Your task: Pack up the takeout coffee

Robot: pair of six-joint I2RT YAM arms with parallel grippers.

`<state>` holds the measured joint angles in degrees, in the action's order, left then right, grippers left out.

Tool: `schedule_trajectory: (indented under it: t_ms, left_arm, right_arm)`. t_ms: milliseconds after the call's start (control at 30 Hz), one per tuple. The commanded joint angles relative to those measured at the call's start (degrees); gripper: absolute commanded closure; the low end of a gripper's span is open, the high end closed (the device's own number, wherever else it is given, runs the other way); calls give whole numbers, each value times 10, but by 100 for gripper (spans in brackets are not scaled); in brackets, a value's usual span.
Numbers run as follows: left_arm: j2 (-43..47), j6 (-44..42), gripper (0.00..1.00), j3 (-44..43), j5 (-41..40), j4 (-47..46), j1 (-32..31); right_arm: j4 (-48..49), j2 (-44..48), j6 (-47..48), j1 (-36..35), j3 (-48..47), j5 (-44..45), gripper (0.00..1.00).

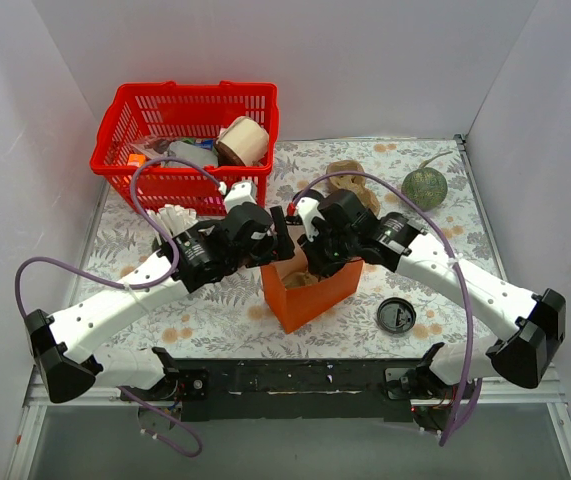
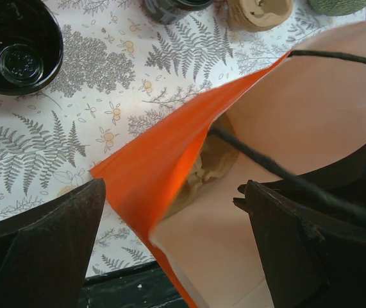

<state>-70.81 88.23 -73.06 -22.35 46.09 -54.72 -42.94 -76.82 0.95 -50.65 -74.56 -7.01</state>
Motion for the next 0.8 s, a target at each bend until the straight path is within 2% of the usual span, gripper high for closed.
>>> schedule_trajectory:
  t_ms: [0,133,333,467,600,767]
  left_arm:
    - [22,12,12,14,11,-9,3]
    - [30,15,20,30,19,-20,4]
    - [33,2,33,33,40,-35,5]
    - [30,-7,39,33,48,-39,5]
    - [31,-11,44,30,46,-35,5]
    - [34,5,53,23,7,-15,5]
  right_arm:
    - [12,-10,27,-7,27,13,79]
    - [17,-25,42,-18,42,38,80]
    - [-36,-58,-49,-20,-39,113,79]
    - [13,-40,-73,-19,-44,103,75]
    - [36,-28,-51,-19,-26,78,80]
    - [10,-29,-24,-19,5,26,84]
